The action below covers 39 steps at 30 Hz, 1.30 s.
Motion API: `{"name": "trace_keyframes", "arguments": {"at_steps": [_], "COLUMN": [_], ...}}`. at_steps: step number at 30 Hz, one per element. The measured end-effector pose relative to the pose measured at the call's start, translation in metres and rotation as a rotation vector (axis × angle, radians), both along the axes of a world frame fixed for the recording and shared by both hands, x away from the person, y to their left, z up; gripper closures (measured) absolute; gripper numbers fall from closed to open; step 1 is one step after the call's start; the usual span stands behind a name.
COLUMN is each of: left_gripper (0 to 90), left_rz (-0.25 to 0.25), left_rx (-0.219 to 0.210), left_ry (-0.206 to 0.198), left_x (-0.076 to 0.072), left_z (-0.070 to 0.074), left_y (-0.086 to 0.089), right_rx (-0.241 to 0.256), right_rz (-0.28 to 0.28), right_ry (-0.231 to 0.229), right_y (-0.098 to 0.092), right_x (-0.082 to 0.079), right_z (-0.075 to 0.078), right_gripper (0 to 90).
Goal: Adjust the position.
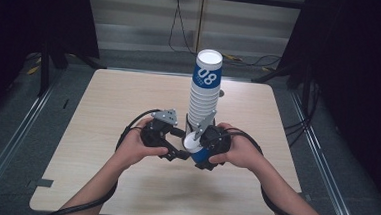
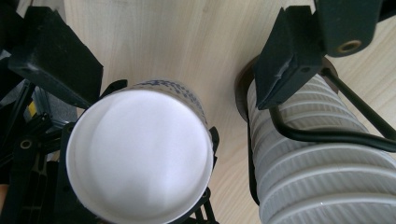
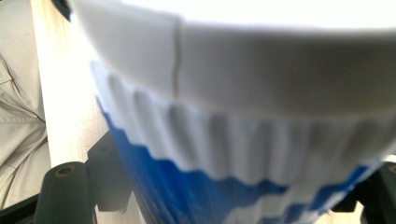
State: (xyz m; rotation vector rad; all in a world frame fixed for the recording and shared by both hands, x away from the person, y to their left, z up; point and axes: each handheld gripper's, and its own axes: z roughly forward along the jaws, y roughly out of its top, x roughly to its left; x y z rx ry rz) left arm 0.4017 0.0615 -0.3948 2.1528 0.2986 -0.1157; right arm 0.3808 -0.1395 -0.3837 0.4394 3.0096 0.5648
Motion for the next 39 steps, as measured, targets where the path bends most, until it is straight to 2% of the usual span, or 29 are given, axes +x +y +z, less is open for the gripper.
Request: {"name": "trace_keyframes", "arguments": {"at_steps": [5,6,7,16,21,27,28,33,36,39], "left_gripper": [15.5,15.5,15.4,15.4,15.9,24.6,29.1,37.1,37.8,37.6], "left_rz": [-0.001,-0.001,-0.003,-0.017,-0.016,-0.037,-0.048,-0.057,-0.059,-0.051], "left_rx": [-0.007,-0.01,-0.013,-0.028,-0.037,-0.043,-0.045,-0.051,-0.031,-0.043], "left_ry": [-0.002,0.0,0.001,-0.01,0.003,0.003,0.0,0.002,-0.007,0.005], "left_x": [-0.0002,-0.0002,0.0,-0.0014,-0.0006,-0.0011,-0.001,-0.0012,0.0002,0.0004], "left_z": [0.0023,0.0023,0.0025,0.0033,0.0027,0.0021,0.0016,-0.0002,-0.002,-0.0046], "left_y": [0.0002,-0.0001,-0.0006,-0.006,-0.0059,-0.0031,-0.0022,-0.0002,0.0017,0.0023], "right_rx": [0.009,0.012,-0.001,-0.002,-0.008,-0.007,-0.005,-0.001,-0.004,-0.012], "right_rz": [0.007,0.028,0.009,0.018,0.021,0.012,0.011,0.021,0.015,-0.008], "right_ry": [-0.005,-0.014,-0.005,-0.007,-0.005,-0.008,-0.005,-0.015,-0.012,0.0], "right_y": [0.0015,0.0012,0.0027,0.0044,0.0037,0.0024,0.0019,0.0009,0.0006,0.0013], "right_x": [0.0007,0.0024,0.0009,0.0009,0.0014,0.0015,0.0018,0.0041,0.0045,0.0044], "right_z": [0.0008,0.0004,0.0013,0.0003,0.0011,0.0021,0.0015,-0.0003,-0.0004,0.0006], "right_gripper": [21.1,21.2,21.1,21.1,21.1,21.2,21.2,21.4,21.5,21.8]}}
